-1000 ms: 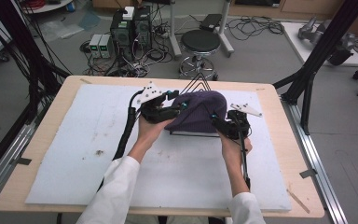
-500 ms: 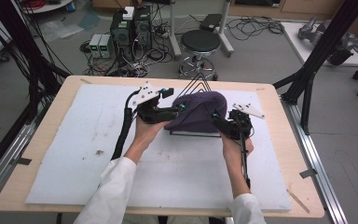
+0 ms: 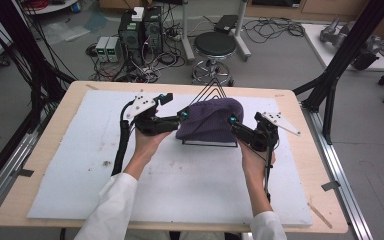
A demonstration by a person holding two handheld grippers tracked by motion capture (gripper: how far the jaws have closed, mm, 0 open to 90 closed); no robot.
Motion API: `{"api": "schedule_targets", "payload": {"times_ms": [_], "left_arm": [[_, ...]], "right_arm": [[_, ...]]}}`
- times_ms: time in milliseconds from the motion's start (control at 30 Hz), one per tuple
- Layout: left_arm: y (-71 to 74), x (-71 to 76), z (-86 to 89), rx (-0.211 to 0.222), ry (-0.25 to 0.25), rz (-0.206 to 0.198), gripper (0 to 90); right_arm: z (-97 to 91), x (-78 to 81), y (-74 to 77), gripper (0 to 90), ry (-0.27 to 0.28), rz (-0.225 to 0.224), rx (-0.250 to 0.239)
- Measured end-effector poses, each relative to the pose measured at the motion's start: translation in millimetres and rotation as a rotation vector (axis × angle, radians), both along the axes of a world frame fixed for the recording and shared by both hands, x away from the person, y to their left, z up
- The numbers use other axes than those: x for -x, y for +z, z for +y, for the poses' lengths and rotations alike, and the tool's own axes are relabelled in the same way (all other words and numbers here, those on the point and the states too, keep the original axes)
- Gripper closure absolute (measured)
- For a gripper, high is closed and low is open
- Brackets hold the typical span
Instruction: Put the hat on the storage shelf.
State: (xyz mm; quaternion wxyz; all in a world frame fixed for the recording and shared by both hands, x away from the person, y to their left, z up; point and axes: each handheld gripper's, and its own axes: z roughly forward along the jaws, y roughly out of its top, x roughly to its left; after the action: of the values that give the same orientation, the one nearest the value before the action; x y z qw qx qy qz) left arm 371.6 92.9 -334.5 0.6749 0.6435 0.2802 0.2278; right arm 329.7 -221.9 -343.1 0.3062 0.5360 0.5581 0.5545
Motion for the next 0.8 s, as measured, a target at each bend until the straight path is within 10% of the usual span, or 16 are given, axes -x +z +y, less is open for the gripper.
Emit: {"api": "schedule_targets", "payload": {"times_ms": [467,800], "left_arm": [[12.2,21.0,48.9,0.094,0.109,-0.086,19.9],[10.0,43.2,87.0,0.135,0.157,-0.130,19.8]], "right_arm": [[-2.6,35.7,8.7,10.7,0.068,-0.255,-0.010],[-15.2,45.9,6.8,10.7,0.088,-0.259,-0.033]]}}
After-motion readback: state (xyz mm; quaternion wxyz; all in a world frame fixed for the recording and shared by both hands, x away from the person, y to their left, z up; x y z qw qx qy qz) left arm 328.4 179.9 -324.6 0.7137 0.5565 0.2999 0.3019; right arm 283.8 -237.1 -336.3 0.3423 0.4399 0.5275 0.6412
